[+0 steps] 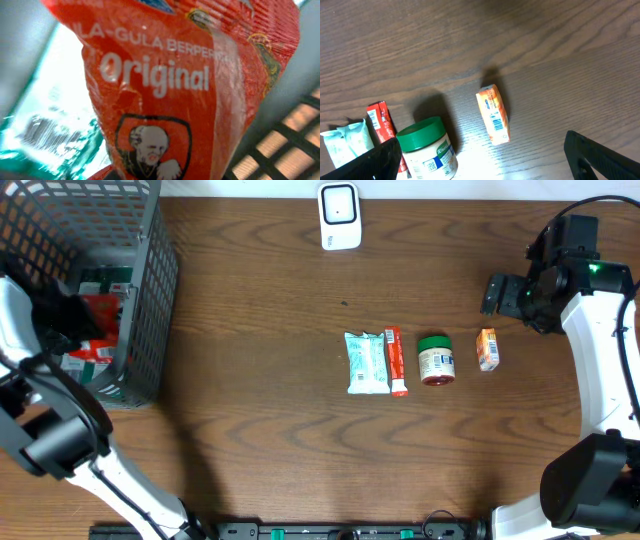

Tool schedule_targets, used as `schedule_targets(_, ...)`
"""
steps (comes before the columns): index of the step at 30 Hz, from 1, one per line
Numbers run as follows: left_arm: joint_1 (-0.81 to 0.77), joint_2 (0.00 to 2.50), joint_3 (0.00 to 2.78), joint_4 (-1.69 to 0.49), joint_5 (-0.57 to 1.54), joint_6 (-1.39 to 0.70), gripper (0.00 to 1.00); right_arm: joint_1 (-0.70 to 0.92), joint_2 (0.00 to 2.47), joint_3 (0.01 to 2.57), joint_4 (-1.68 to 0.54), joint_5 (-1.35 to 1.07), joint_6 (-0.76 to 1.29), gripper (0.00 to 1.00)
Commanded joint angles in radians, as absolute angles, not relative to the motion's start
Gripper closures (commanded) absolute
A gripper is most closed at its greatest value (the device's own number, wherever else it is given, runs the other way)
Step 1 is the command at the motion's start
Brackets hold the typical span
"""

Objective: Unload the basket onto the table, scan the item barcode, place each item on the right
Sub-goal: 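Reach the left gripper into the basket and grasp the red snack bag, then place the red snack bag with the left gripper left of the pouch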

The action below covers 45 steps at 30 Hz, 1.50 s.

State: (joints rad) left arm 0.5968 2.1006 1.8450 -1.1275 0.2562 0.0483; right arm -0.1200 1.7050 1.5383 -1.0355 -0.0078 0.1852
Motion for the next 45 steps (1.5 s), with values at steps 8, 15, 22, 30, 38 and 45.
schedule_targets(8, 0.599, 1.692, 1.856, -0.962, 0.25, -0.066, 0.93, -0.125, 1.689, 1.556, -1.037, -0.009, 0.178, 0.01)
schedule_targets(15, 0.567, 1.472, 1.855, -0.97, 0.288, -0.244, 0.93, -0.125, 1.689, 1.556, -1.037, -0.009, 0.178, 0.01)
schedule_targets(22, 0.317, 1.401, 1.853, -1.161, 0.385, -0.279, 0.93, -0.125, 1.689, 1.556, -1.037, -0.009, 0.178, 0.01)
schedule_targets(30, -0.039, 1.513, 1.735, -1.178, 0.381, -0.376, 0.93, -0.125, 1.689, 1.556, -1.037, -0.009, 0.178, 0.01)
schedule_targets(38, -0.25, 1.728, 1.604, -1.089, 0.381, -0.406, 0.93, -0.125, 1.689, 1.556, -1.037, -0.009, 0.178, 0.01)
schedule_targets(45, -0.339, 1.927, 1.592, -0.948, 0.381, -0.406, 0.92, -0.125, 1.689, 1.556, -1.037, -0.009, 0.178, 0.01)
